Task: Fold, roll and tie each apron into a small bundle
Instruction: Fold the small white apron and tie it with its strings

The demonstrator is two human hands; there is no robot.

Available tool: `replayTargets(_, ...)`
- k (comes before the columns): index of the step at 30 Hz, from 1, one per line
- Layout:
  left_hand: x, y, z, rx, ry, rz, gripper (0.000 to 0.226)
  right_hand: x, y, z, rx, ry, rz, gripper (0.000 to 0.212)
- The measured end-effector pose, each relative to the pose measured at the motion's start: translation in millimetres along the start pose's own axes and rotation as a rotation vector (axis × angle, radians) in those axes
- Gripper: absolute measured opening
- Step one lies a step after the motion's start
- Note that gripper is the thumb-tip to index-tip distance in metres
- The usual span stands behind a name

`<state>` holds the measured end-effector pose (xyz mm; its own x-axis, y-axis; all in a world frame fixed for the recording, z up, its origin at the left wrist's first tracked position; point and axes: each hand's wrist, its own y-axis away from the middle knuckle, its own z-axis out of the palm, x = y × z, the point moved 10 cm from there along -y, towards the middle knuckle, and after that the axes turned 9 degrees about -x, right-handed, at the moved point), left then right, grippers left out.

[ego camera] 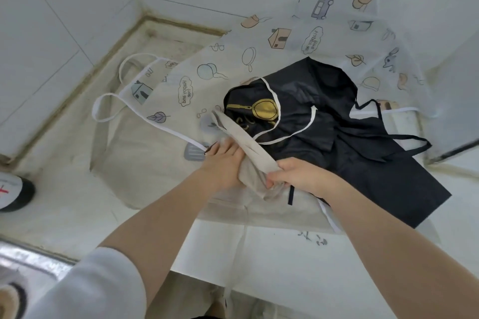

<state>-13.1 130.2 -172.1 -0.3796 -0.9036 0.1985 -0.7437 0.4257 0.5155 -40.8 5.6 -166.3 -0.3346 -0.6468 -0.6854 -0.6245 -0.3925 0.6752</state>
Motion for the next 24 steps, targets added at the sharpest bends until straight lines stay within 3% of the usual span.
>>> replayTargets(3,8.4,-1.0,-8.6,-0.006,-0.051,-0.027,0.065,-0.4,11.1,-4.1,0.017,-0.040,-0.023,0.020)
replayTargets(5,13.1,0.5,-20.2,0.036,-0.081,-0.040,0.061,0.3,17.4,-8.0,0.017,-0.272,-0.035,0.019)
replayTargets(11,13.1,25.3,-65.1,0.248,-0.035,-0.123,0.069,-21.9,43.3,-26.3,0.011,-0.549,-0.143,0.024)
replayTargets(16,-1.5,49.2,-101.6,0.402,0.277,-0.007,0.075,-14.7,65.0,-42.4,0.049,-0.508,-0.075,0.014)
replayTargets(20,8.6,60.2,-134.7,0.552,0.586,0.117,0.065,-9.5,69.1,-64.9,0.294,-0.619,-0.010,0.005)
replayTargets(24,19.9,70.2,-169.5,0.630,0.794,0.206,0.049,-10.4,60.1,-62.0,0.415,-0.609,0.122,0.015)
